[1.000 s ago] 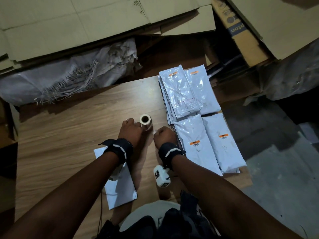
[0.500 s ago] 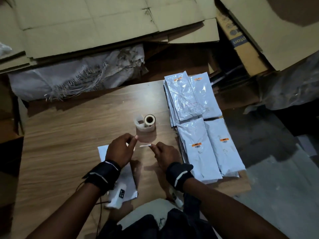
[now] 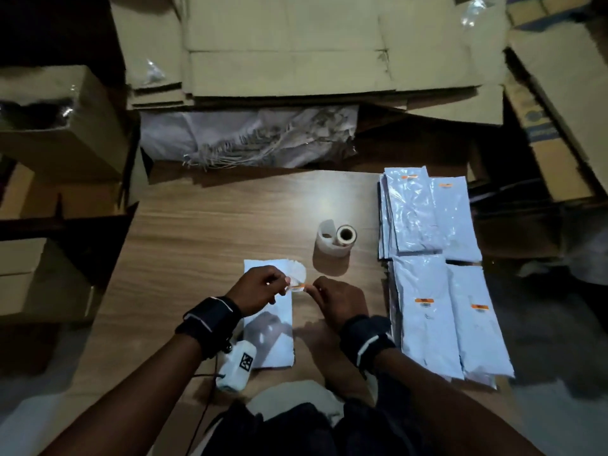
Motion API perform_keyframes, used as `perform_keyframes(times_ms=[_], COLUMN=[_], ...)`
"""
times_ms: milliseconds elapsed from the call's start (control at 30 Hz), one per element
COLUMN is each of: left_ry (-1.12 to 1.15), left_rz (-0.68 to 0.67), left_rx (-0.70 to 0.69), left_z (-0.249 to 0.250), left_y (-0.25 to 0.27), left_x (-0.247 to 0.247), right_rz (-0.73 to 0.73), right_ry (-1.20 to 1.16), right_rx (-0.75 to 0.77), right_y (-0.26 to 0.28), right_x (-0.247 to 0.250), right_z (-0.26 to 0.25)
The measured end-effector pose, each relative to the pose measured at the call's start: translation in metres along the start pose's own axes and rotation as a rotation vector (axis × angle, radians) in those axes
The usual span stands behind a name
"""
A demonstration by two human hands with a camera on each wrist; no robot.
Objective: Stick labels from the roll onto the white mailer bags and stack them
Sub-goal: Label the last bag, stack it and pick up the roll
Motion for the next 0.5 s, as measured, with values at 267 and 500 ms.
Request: perform_keyframes(times_ms=[267, 500], left_ry=[0.008, 0.11], left_rz=[-0.134, 0.012], left_rx=[0.138, 0.036], left_z=[-0.016, -0.034], left_y=[0.017, 0.014], left_x=[0.01, 0.029], right_rz=[0.271, 0.248], right_ry=[0.068, 0.068], right_rx=[0.184, 0.231], right_y=[-0.009, -0.009], right_x=[0.006, 0.0], right_z=[-0.027, -0.039])
Point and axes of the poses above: each hand's wrist, its own y-axis away from the middle knuckle, its own x-axis out of the back of the hand, z = x × y, the point moved 5 cm from there along -y, towards the middle knuckle, and after that the axes turned 3 degrees about -z, right-handed, at the moved point
